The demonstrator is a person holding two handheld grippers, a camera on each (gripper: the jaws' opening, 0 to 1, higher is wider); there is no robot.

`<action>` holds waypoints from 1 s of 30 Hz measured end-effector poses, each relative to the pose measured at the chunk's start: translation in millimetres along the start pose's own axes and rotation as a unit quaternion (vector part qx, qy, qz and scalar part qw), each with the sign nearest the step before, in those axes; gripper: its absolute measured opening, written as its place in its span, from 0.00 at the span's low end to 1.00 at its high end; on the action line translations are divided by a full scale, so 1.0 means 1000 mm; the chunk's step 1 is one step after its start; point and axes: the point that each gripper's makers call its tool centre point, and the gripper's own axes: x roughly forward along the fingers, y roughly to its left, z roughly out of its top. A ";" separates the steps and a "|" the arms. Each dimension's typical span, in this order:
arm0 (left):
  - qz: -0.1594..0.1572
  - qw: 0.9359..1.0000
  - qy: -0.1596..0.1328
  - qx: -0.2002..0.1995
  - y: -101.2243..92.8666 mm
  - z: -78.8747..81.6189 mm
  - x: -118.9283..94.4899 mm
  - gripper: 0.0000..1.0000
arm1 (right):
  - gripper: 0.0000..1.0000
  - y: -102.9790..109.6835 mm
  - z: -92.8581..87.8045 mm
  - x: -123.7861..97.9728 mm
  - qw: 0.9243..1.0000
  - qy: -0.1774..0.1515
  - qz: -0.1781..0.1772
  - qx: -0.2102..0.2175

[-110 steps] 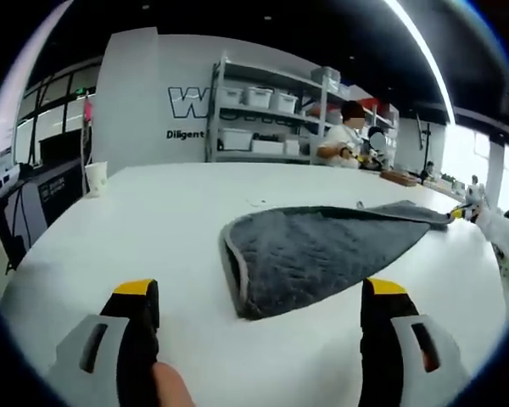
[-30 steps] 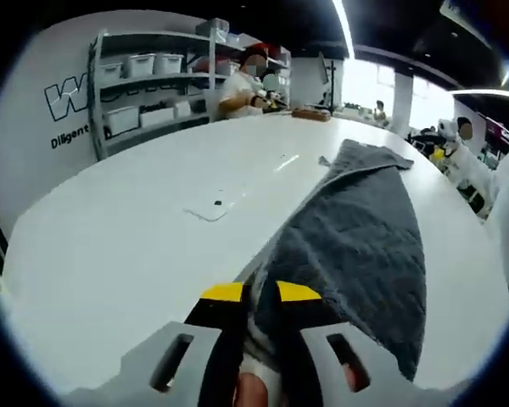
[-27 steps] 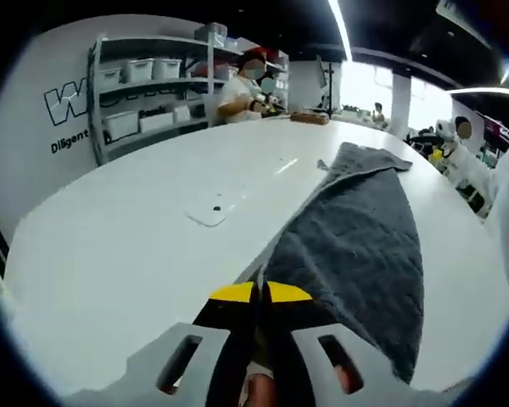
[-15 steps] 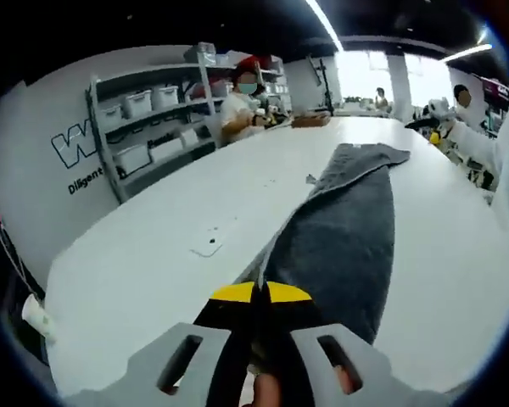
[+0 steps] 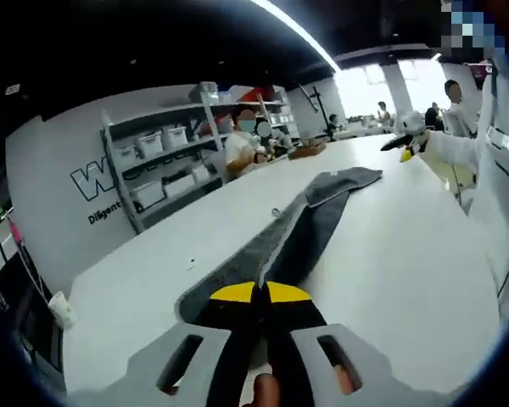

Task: Open the folded towel by lifting each exposed corner and separating the folded layers until the towel lies flat within the target outline without major curled edges

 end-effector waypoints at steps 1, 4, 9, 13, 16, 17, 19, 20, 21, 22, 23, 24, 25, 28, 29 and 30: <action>0.000 1.000 0.001 -0.004 -0.006 -0.003 -0.004 0.02 | 0.91 0.000 -0.003 -0.001 1.000 0.001 0.002 0.001; 0.000 1.000 0.012 -0.013 -0.022 -0.015 -0.012 0.02 | 0.91 -0.003 -0.011 -0.003 1.000 0.005 0.003 0.002; -0.005 0.999 0.034 -0.040 -0.047 -0.042 -0.023 0.02 | 0.90 -0.006 -0.014 -0.004 1.000 0.004 0.008 0.000; -0.009 0.996 0.057 -0.068 -0.062 -0.062 -0.026 0.02 | 0.89 -0.004 -0.013 -0.004 1.000 -0.002 0.015 -0.002; -0.008 0.993 0.068 -0.091 -0.068 -0.072 -0.027 0.02 | 0.89 -0.002 -0.015 -0.003 1.000 -0.001 0.018 -0.006; -0.010 0.993 0.071 -0.098 -0.070 -0.074 -0.026 0.02 | 0.89 -0.002 -0.016 -0.003 1.000 -0.001 0.019 -0.006; -0.008 0.991 0.081 -0.110 -0.072 -0.080 -0.027 0.02 | 0.89 0.000 -0.017 -0.003 1.000 -0.002 0.021 -0.005; -0.007 0.990 0.082 -0.115 -0.073 -0.081 -0.027 0.03 | 0.89 0.000 -0.018 -0.003 1.000 -0.003 0.021 -0.004; -0.009 0.989 0.084 -0.119 -0.074 -0.083 -0.027 0.03 | 0.89 0.000 -0.019 -0.003 1.000 -0.003 0.022 -0.004; -0.009 0.986 0.091 -0.139 -0.075 -0.087 -0.028 0.03 | 0.89 0.000 -0.019 -0.003 1.000 -0.003 0.022 -0.004; -0.007 0.984 0.094 -0.153 -0.075 -0.090 -0.028 0.03 | 0.89 0.000 -0.020 -0.003 1.000 -0.003 0.022 -0.003; -0.008 0.982 0.091 -0.166 -0.075 -0.091 -0.028 0.03 | 0.89 0.000 -0.021 -0.003 1.000 -0.003 0.022 -0.002; -0.013 0.979 0.092 -0.180 -0.077 -0.092 -0.028 0.03 | 0.89 0.000 -0.021 -0.003 1.000 -0.005 0.022 -0.001; -0.016 0.977 0.091 -0.195 -0.076 -0.095 -0.029 0.04 | 0.88 0.001 -0.023 -0.003 1.000 -0.006 0.024 0.003; -0.015 0.976 0.090 -0.199 -0.077 -0.094 -0.030 0.05 | 0.88 0.000 -0.024 -0.002 1.000 -0.004 0.024 0.002; -0.015 0.975 0.089 -0.204 -0.077 -0.094 -0.030 0.06 | 0.88 0.000 -0.024 -0.001 1.000 -0.002 0.024 0.001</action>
